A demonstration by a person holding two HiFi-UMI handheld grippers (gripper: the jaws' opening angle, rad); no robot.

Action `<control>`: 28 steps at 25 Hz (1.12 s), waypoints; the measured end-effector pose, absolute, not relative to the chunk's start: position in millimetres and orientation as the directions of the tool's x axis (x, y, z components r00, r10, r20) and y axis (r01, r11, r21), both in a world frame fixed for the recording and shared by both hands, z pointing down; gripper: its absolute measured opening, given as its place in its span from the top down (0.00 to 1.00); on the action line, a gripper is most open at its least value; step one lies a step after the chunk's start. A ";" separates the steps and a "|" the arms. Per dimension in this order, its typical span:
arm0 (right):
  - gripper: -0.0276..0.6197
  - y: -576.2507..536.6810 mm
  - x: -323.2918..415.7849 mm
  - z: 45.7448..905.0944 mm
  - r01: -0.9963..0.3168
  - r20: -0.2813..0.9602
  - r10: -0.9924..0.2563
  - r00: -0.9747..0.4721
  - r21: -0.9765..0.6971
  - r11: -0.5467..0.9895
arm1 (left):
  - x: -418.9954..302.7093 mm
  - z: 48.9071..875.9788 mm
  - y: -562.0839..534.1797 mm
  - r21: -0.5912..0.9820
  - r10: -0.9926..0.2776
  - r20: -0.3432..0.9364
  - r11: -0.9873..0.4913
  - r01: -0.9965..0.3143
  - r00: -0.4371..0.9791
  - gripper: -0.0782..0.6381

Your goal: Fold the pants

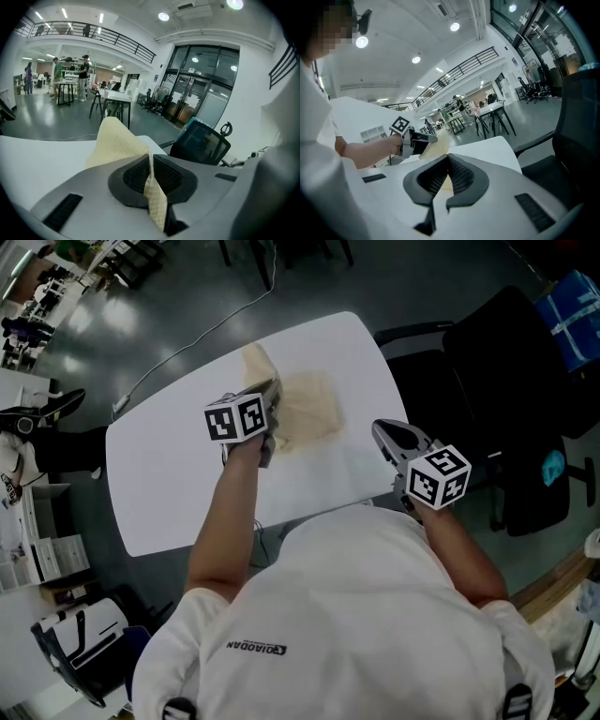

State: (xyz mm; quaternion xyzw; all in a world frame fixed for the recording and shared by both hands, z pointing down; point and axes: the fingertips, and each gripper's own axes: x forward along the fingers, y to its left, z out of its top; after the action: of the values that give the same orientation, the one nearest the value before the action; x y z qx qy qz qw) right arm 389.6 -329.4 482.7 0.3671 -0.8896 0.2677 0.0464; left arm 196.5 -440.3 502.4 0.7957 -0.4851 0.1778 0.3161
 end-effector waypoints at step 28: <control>0.93 -340.0 497.0 518.9 -0.753 0.365 -0.671 -0.645 -0.452 0.479 | 338.2 613.2 -468.4 0.349 -0.572 0.669 -0.322 -0.880 0.474 0.74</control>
State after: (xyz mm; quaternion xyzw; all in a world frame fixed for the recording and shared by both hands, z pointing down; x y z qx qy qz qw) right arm 497.0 -340.0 518.9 0.4154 -0.8571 0.2968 0.0688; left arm 338.2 -468.4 613.2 0.7829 -0.4638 0.2185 0.3524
